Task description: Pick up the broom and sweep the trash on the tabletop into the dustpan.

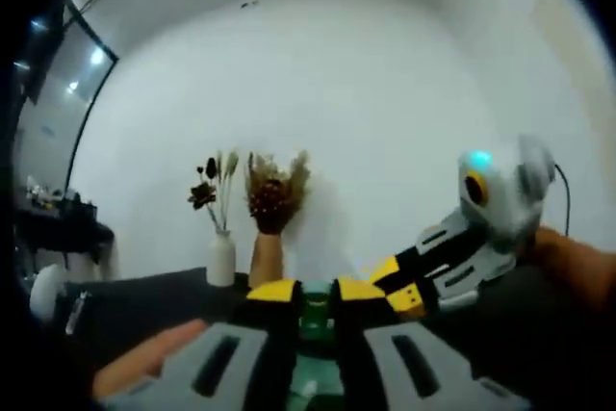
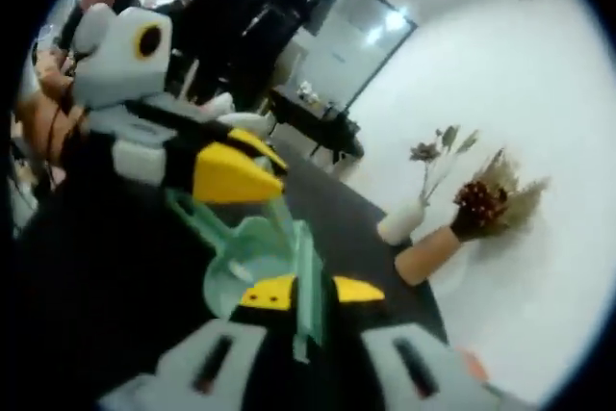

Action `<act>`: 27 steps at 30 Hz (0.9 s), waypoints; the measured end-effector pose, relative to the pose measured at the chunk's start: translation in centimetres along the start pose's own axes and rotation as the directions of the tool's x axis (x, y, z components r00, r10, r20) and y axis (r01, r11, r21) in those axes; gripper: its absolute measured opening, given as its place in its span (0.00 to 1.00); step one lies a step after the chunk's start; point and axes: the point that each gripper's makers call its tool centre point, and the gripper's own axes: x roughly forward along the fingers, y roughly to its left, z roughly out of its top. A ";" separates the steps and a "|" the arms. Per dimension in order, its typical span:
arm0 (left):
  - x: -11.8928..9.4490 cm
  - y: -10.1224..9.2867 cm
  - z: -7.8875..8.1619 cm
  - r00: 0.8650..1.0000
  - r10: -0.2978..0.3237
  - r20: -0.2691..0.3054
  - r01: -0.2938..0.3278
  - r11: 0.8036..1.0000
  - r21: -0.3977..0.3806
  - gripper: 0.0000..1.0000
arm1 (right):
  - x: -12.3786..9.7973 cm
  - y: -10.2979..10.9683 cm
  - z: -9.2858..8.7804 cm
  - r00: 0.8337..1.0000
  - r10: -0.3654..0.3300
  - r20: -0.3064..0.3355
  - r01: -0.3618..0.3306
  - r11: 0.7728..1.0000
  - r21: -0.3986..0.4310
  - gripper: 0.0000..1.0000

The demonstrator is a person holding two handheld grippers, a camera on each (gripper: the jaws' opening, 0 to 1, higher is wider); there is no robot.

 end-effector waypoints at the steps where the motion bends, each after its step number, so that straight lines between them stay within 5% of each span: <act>1: 0.0 0.0 0.0 1.000 0.001 0.000 -0.001 1.000 0.002 0.14 | 0.0 0.3 -0.5 1.000 0.011 -0.016 -0.011 1.000 -0.002 0.14; 5: 0.1 -0.2 0.0 1.000 0.002 0.003 -0.002 1.000 0.011 0.14 | 1.0 0.7 -2.6 0.995 0.016 -0.094 -0.019 0.999 -0.034 0.14; 12: 0.1 0.4 0.1 1.000 0.012 0.010 -0.012 1.000 -0.014 0.14 | 0.8 1.6 -1.7 0.997 0.071 -0.026 -0.069 0.996 0.053 0.14; 17: 0.1 -0.2 0.1 1.000 0.001 0.012 -0.001 1.000 0.000 0.14 | 2.4 1.4 -2.6 0.996 -0.017 -0.084 0.008 0.995 -0.099 0.09; 27: -0.1 -0.2 1.3 0.999 -0.017 0.051 0.018 1.000 -0.014 0.14 | 1.2 1.7 -1.6 0.995 -0.016 -0.095 0.004 0.993 -0.121 0.07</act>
